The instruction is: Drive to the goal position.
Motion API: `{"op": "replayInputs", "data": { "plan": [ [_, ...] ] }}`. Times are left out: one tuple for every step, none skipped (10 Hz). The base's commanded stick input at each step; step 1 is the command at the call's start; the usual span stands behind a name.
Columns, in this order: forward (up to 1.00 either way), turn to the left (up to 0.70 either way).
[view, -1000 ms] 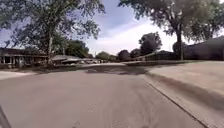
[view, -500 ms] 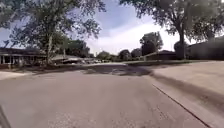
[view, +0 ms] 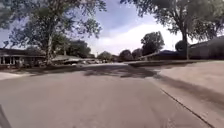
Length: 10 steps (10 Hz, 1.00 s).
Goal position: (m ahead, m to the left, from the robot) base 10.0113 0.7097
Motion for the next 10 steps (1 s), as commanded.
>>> {"op": "replayInputs", "data": {
  "plan": [
    [0.70, 0.03],
    [0.70, 0.03],
    [0.70, 0.03],
    [0.70, 0.02],
    [0.70, 0.00],
    [0.70, 0.01],
    [0.70, 0.03],
    [0.70, 0.03],
    [0.70, 0.03],
    [0.70, 0.03]
  ]
}}
